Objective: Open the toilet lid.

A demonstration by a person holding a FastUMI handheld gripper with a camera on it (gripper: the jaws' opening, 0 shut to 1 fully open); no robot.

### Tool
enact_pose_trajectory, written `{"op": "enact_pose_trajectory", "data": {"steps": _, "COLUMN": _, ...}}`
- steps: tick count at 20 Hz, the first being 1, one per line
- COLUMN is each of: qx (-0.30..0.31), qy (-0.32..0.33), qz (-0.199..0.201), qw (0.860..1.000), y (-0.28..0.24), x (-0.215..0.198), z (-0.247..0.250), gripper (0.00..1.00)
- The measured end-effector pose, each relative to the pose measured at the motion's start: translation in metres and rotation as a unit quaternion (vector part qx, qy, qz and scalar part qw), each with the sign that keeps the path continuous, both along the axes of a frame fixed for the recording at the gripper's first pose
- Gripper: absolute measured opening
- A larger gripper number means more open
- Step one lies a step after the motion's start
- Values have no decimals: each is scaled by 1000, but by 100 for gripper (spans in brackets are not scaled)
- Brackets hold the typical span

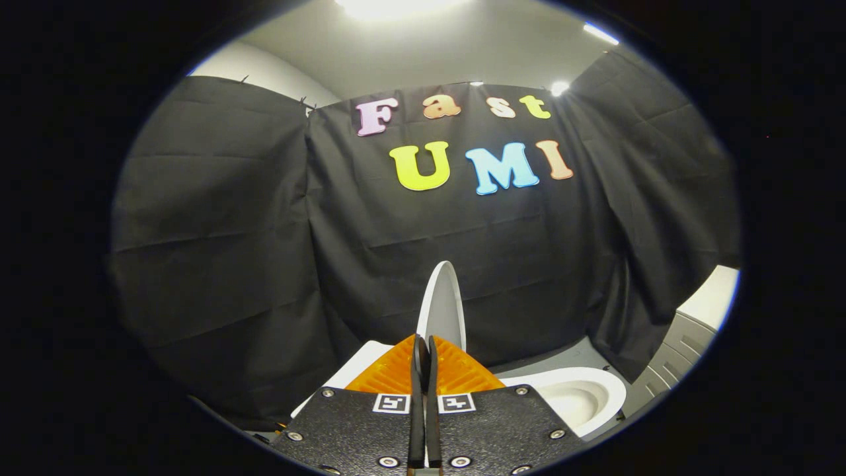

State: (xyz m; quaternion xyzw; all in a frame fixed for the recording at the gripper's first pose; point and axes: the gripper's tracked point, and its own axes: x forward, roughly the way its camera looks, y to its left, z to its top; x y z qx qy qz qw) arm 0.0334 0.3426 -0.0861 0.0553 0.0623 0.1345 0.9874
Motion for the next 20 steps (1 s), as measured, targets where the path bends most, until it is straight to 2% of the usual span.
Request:
{"op": "enact_pose_trajectory", "data": {"steps": 7, "qx": -30, "qy": 3, "qz": 10, "qw": 999, "y": 31, "x": -2, "z": -6, "gripper": 1}}
{"op": "enact_pose_trajectory", "data": {"steps": 20, "qx": -69, "qy": 14, "qz": 67, "qw": 995, "y": 109, "x": 1, "z": -17, "gripper": 1}}
